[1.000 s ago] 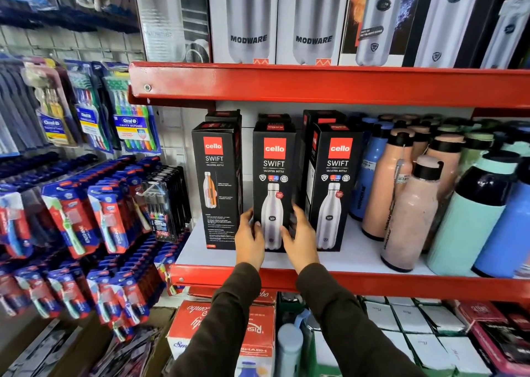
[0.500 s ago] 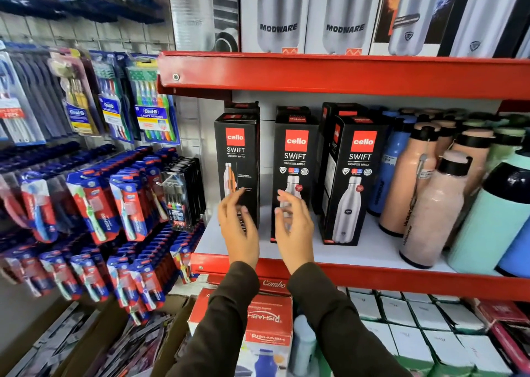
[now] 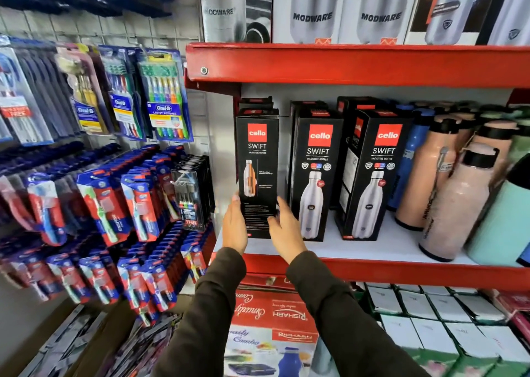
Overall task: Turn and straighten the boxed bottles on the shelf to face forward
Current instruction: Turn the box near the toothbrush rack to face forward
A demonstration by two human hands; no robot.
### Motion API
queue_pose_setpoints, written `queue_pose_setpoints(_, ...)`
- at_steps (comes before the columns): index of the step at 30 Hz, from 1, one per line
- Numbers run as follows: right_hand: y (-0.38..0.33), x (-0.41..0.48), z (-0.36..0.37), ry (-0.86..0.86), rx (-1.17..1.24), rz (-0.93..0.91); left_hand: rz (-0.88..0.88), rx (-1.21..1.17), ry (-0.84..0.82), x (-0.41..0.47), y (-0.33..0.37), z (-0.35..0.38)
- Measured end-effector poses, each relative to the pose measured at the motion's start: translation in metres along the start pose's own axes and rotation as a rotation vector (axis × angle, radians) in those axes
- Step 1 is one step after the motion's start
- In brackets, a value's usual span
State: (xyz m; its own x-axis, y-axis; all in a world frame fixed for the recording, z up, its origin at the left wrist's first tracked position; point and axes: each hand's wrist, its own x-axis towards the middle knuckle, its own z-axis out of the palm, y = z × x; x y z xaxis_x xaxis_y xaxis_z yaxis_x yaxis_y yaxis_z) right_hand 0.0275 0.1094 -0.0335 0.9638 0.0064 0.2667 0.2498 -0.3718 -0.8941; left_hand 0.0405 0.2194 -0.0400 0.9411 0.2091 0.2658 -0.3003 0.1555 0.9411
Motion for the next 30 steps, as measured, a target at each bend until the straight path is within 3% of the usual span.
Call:
queue_pose_setpoints(10, -0.017, -0.004, 0.010, 0.053, 0.014, -0.086, 0.076, -0.127, 0.243, -0.009, 0.020, -0.026)
queue_pose_setpoints(17, -0.021, -0.009, 0.009, 0.183, 0.022, -0.048, 0.190, -0.042, 0.341, -0.029, 0.021, -0.016)
queue_pose_setpoints(23, -0.025, -0.008, 0.004, 0.185, 0.052, -0.087, 0.338, 0.161, 0.286, -0.014, 0.021, -0.023)
queue_pose_setpoints(27, -0.024, -0.001, 0.005, 0.135, 0.014, -0.127, 0.089, 0.230, 0.090, 0.005, 0.029, -0.026)
queue_pose_setpoints(30, -0.025, 0.001, 0.003, 0.069, -0.045, -0.140, 0.099, 0.227, 0.004, 0.007, 0.027, -0.031)
